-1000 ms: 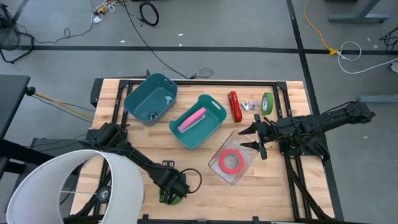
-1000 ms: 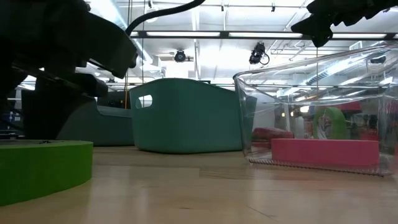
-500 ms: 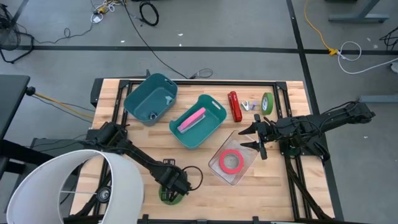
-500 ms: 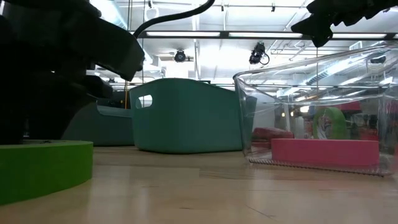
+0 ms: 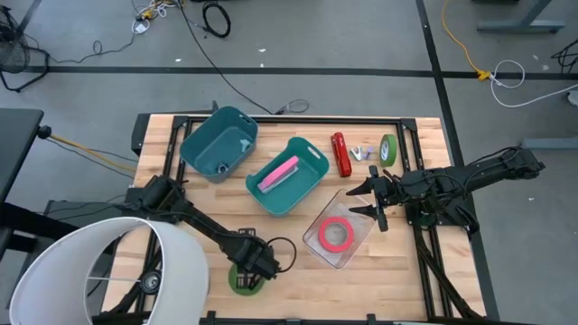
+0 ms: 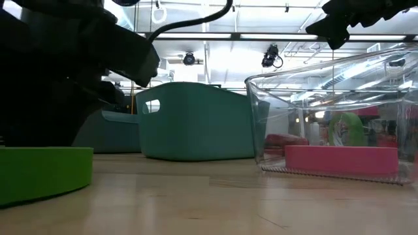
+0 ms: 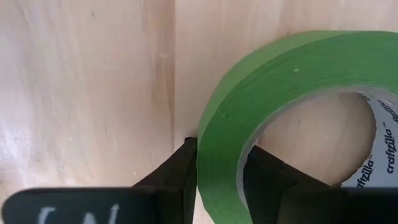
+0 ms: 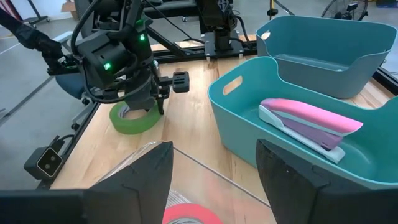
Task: Pick and place Stapler, Stapler remover, tape
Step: Put the bottom left green tape into the transparent bin
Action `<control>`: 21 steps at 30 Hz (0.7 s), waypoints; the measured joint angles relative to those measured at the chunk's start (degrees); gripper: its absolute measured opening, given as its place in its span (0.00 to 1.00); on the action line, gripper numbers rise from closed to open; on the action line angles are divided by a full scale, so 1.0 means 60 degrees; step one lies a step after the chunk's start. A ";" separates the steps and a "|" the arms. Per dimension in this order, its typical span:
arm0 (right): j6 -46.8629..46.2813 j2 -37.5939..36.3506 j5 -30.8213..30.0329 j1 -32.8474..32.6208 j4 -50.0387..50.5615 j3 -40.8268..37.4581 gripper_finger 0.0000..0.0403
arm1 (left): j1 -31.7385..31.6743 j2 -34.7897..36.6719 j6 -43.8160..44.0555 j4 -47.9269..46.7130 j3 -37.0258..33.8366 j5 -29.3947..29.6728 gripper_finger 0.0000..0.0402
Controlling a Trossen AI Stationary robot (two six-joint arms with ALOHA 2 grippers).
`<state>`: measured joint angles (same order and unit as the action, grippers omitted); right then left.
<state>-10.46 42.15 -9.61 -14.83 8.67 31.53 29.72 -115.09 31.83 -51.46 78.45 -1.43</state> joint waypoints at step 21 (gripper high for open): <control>0.0064 0.0004 0.0009 -0.0002 -0.0018 0.0000 0.57 | -0.1511 0.0273 -0.2224 -0.0817 0.3436 0.0829 0.26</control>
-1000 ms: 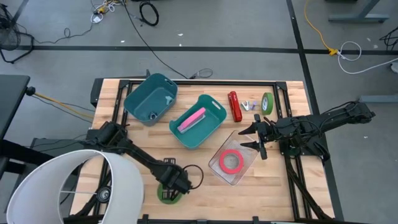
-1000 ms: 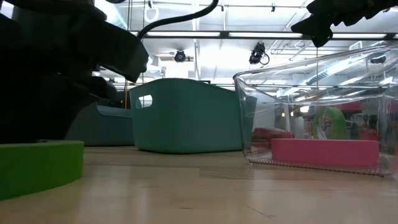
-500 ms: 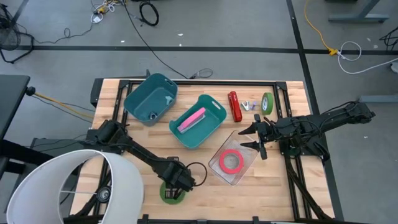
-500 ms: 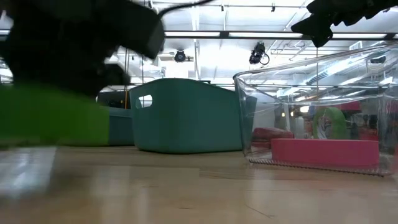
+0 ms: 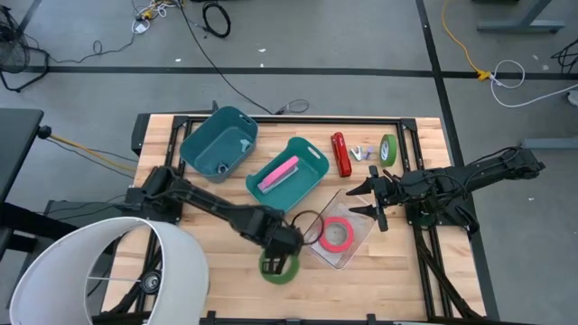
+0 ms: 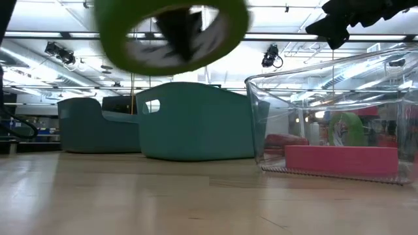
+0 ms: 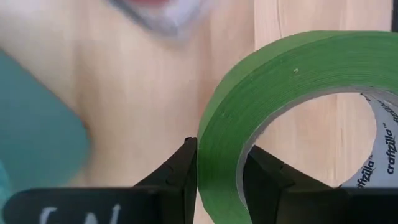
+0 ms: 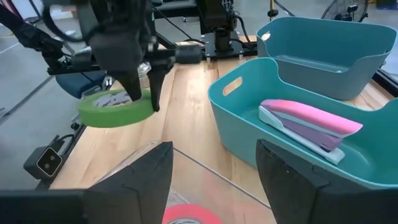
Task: Pick and place Stapler, Stapler remover, tape
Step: Put the bottom left green tape into the transparent bin
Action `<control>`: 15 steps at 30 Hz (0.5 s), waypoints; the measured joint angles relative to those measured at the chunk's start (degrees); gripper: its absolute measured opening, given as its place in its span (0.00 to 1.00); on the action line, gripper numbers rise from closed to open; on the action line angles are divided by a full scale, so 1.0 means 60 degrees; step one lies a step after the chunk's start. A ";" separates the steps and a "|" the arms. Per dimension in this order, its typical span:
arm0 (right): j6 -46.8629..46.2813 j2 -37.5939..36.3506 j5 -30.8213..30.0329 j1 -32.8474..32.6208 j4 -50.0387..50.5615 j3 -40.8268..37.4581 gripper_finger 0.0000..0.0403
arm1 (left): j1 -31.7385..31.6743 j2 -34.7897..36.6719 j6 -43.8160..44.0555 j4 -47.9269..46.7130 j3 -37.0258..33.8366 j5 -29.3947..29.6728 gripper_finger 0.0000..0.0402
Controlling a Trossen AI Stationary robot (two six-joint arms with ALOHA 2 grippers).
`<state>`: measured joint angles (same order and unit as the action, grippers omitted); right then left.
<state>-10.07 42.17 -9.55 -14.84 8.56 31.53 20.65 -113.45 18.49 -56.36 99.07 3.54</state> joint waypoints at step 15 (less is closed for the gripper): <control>0.0573 -0.0495 0.0013 -0.0001 -0.0066 0.0014 0.55 | -0.1206 0.0000 -0.0807 0.1448 0.0812 0.0064 0.25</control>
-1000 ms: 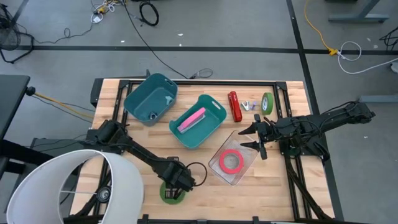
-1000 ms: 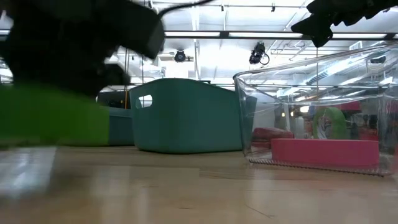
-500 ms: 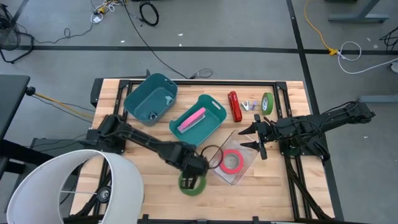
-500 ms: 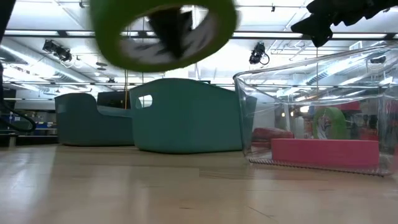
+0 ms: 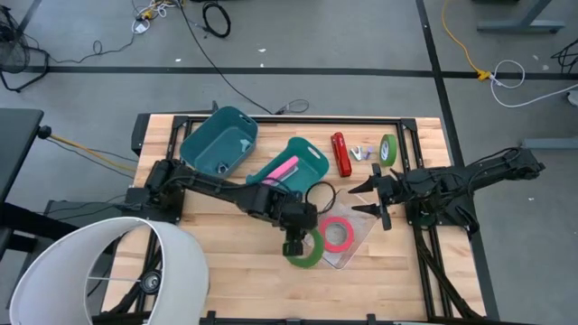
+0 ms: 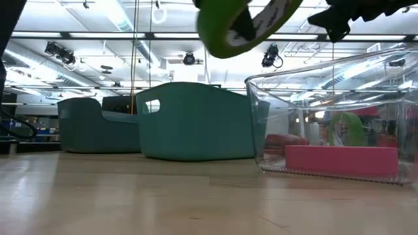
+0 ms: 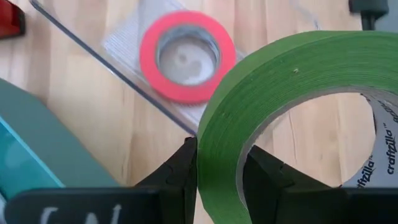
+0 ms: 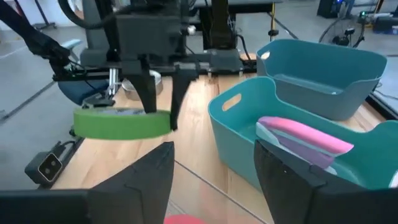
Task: Pick and place Stapler, Stapler remover, tape
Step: Put the bottom left green tape into the transparent bin
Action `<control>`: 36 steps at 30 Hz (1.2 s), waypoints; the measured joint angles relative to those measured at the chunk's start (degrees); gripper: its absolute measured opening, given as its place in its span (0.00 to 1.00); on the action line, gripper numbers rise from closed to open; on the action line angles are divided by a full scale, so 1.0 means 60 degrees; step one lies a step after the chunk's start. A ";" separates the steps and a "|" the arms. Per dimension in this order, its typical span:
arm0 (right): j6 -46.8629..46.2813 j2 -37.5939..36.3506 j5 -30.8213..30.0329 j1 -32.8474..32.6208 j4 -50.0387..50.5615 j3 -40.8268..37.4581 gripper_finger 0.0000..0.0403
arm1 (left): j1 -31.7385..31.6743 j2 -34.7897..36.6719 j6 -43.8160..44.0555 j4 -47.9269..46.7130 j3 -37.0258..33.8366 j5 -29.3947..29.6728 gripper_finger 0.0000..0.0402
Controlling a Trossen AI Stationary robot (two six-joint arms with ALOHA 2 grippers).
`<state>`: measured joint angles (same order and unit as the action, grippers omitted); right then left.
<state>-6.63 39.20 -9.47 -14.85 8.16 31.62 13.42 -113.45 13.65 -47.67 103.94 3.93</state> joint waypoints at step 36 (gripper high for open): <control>0.0660 -0.1688 0.0003 0.0004 0.0649 0.0292 0.01 | -0.1029 -0.0609 -0.0372 0.4205 -0.0086 -0.0029 0.25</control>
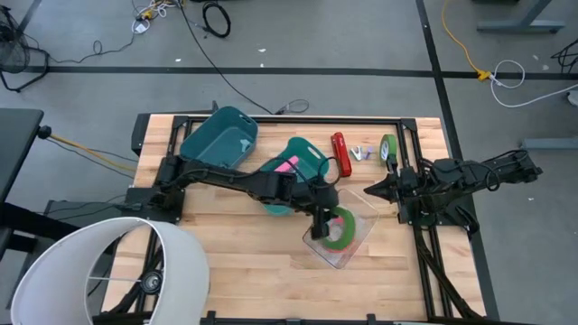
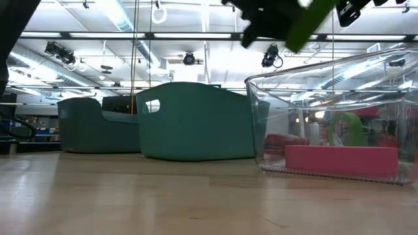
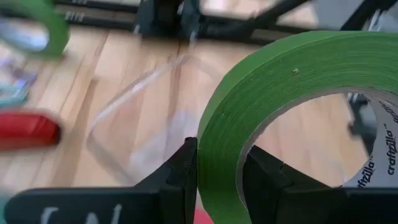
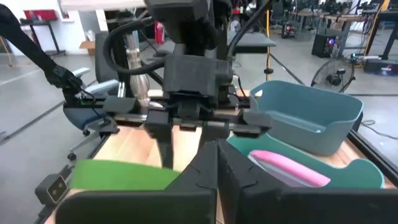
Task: Pick and place Stapler, Stapler remover, tape
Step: Put the bottom left green tape into the transparent bin
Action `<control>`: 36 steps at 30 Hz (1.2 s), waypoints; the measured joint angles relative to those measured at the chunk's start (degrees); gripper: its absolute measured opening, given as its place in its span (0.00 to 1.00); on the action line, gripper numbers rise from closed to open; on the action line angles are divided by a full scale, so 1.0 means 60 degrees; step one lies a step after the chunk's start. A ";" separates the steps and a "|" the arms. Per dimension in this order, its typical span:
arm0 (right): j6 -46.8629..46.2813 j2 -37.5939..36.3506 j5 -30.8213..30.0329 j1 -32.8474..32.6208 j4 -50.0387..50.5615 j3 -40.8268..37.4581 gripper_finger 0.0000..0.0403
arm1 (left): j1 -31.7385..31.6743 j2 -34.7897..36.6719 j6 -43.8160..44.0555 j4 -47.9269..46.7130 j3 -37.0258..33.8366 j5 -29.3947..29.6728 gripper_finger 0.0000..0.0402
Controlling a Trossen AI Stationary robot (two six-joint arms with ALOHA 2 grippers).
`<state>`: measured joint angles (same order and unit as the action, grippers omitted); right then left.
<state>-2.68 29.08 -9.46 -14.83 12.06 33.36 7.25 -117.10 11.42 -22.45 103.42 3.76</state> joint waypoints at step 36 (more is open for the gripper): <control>-0.0459 0.0070 0.0001 0.0000 0.0368 0.0004 0.00 | 0.0015 -0.0738 0.0206 0.0122 -0.0005 -0.0391 0.42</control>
<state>-5.43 29.49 -9.45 -14.83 14.26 33.39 7.33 -121.54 12.65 -21.71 103.39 1.41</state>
